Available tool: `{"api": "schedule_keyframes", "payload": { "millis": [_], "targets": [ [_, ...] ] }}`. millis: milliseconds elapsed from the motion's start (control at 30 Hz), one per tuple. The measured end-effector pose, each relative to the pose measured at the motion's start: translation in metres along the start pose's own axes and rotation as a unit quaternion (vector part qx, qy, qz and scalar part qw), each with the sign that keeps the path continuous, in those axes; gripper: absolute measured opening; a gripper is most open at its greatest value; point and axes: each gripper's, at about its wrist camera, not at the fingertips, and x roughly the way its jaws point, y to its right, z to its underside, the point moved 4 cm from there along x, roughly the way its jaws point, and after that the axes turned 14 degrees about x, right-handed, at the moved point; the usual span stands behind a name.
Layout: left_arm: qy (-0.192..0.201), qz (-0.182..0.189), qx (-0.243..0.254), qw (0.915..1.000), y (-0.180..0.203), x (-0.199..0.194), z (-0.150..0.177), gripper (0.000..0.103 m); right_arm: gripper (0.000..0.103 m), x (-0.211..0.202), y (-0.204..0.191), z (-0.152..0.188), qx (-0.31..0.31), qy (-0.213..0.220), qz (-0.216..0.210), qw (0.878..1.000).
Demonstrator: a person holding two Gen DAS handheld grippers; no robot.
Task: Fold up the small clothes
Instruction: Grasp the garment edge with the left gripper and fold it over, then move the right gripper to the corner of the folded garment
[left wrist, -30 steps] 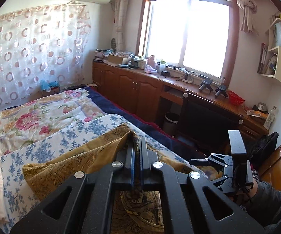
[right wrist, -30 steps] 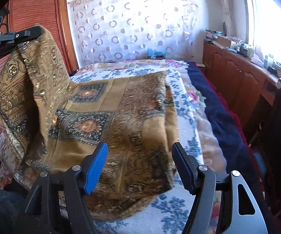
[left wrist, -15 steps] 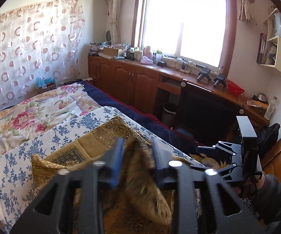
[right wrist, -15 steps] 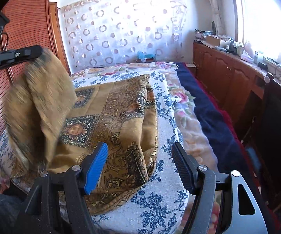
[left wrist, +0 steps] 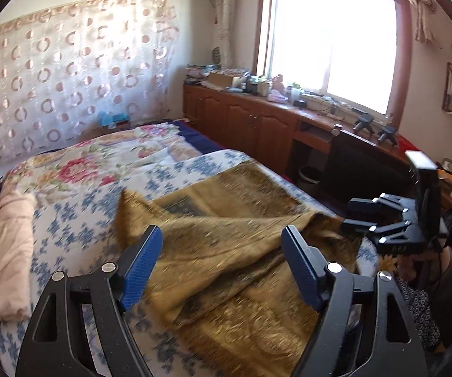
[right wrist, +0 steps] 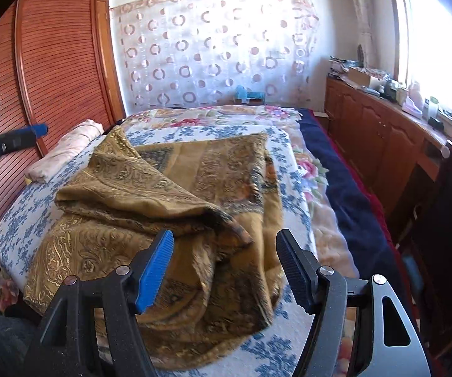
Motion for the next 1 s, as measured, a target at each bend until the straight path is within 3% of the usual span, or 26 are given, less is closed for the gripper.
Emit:
{"api": "schedule_keyframes", "payload": {
  "millis": [367,600,1000],
  "targets": [
    [-0.028,-0.067,-0.051,0.9961,-0.044,-0.021,0.057,0.079,0.07,0.038,-0.056,-0.014,-0.06,-0.017,-0.047,0.997],
    [-0.03,-0.085,-0.066,0.9938,-0.058,-0.031,0.072,0.079,0.07,0.07,-0.102,-0.023,-0.113,-0.035,-0.084,0.989],
    [-0.036,-0.1,-0.082,0.991,-0.074,-0.043,0.093,0.079,0.07,0.12,-0.146,-0.023,-0.166,-0.092,-0.127,0.974]
  ]
}}
